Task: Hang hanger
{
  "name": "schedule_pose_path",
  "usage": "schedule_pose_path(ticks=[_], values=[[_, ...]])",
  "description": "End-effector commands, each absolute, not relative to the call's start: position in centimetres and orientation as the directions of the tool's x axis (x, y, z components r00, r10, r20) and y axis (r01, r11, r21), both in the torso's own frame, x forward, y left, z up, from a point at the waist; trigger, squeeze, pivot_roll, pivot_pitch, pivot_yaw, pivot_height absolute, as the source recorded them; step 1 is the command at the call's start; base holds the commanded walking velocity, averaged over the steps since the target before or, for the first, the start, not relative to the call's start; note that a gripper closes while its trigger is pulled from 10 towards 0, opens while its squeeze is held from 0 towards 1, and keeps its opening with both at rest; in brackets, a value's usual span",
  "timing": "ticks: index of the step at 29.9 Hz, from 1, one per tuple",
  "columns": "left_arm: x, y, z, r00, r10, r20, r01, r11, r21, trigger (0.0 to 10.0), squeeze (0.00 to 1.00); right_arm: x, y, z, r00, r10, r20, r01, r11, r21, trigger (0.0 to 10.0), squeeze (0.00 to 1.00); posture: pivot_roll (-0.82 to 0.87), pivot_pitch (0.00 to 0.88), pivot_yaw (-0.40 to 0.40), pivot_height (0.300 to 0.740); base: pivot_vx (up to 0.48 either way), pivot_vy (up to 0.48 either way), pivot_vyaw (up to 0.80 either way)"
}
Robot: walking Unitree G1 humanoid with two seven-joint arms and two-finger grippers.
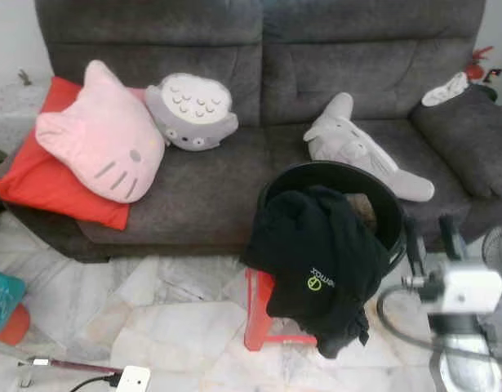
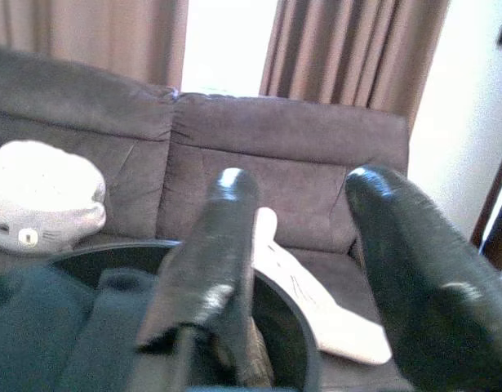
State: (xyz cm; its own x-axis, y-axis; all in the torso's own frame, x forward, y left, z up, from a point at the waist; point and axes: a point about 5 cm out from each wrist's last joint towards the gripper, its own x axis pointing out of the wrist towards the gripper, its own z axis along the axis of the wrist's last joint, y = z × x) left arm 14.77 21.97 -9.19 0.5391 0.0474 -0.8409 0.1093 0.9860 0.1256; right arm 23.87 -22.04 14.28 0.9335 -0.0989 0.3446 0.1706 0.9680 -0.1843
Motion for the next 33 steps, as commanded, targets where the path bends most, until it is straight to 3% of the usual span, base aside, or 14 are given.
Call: schedule_pose_path(ticks=[1,7,19,29,33], values=[[14.2,22.1,-9.4,0.517,0.053,-0.854,0.118,0.984,0.133,10.0,0.0,24.2,-22.0,13.2,0.959,-0.13,0.253,0.166,0.977,-0.13,10.0,1.0,-0.13,0.03,0.024,0.74,0.0,0.0,0.0],[14.2,22.1,-9.4,0.52,0.054,-0.853,0.111,0.985,0.13,10.0,0.0,24.8,-19.7,12.6,0.995,-0.038,0.092,0.048,0.992,-0.115,10.0,1.0,-0.12,0.032,0.021,0.74,0.0,0.0,0.0],[14.1,22.1,-9.4,0.515,0.049,-0.856,0.116,0.985,0.126,10.0,0.0,24.0,-19.7,9.8,0.992,0.018,-0.121,-0.034,0.991,-0.127,10.0,1.0,-0.12,0.038,0.021,0.74,0.0,0.0,0.0],[14.1,22.2,-9.4,0.516,0.053,-0.855,0.108,0.986,0.126,10.0,0.0,24.6,-19.3,10.3,0.987,0.137,-0.085,-0.146,0.982,-0.119,10.0,1.0,-0.12,0.055,0.026,0.74,0.0,0.0,0.0],[13.8,22.2,-9.5,0.511,0.054,-0.858,0.111,0.985,0.128,10.0,0.0,24.2,-19.2,9.9,0.98,0.181,-0.085,-0.191,0.972,-0.135,10.0,1.0,-0.12,0.009,0.028,0.74,0.0,0.0,0.0]])
